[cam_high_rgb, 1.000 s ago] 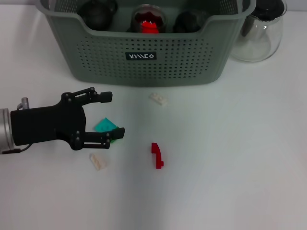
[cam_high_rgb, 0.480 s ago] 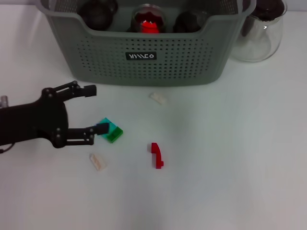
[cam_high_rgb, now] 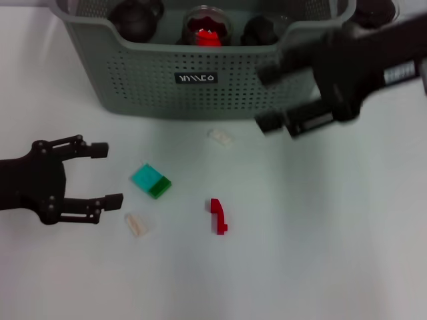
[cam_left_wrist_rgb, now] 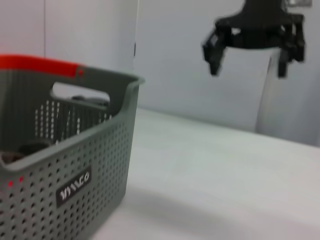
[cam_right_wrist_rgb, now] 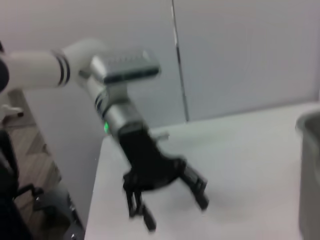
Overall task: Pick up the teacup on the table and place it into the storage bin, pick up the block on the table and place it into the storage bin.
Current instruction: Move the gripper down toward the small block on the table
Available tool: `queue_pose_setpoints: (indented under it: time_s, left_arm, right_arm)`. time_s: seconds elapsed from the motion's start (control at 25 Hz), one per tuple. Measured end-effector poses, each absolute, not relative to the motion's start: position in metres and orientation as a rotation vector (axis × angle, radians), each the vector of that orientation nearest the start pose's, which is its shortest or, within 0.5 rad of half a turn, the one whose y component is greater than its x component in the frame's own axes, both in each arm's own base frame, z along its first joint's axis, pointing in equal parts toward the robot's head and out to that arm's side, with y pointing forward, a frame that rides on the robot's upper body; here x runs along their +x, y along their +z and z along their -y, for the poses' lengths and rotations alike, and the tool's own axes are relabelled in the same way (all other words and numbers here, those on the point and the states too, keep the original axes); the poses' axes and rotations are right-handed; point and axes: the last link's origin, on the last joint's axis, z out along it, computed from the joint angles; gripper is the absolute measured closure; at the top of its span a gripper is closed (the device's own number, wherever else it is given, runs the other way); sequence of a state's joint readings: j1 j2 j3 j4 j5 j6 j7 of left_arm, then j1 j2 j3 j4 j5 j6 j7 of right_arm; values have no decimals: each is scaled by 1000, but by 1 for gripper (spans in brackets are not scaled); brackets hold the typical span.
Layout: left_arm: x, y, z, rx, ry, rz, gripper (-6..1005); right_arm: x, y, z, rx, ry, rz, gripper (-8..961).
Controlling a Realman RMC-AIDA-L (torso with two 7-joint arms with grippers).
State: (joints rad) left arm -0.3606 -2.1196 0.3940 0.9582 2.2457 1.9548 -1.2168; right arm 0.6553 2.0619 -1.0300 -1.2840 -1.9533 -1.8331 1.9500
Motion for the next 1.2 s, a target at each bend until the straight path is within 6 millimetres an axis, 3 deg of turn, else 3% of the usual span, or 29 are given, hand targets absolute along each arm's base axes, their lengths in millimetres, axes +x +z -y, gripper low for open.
queue_pose_setpoints:
  time_s: [0.24,0.4,0.68,1.0,1.2]
  left_arm:
    - [-297,57,-252,-2844,-441,505,245]
    - [-286,54,-257,-2901,-286,540,246]
    - [-249,44,-277,-2975,171,692,248]
    - [-211,13,-289,-2939,449,751,250]
    - [-205,-7,-294,-2845,579,815,251]
  right_arm:
    - [169,18,-340,-3126,307,-433,159]
    - [185,8,-341,-3120,280,-479,159]
    - [189,8,-342,-3106,277,-514,160]
    - [187,9,-348,-3066,305,-559,160]
    - [187,6,-350,-3053,312,-569,160]
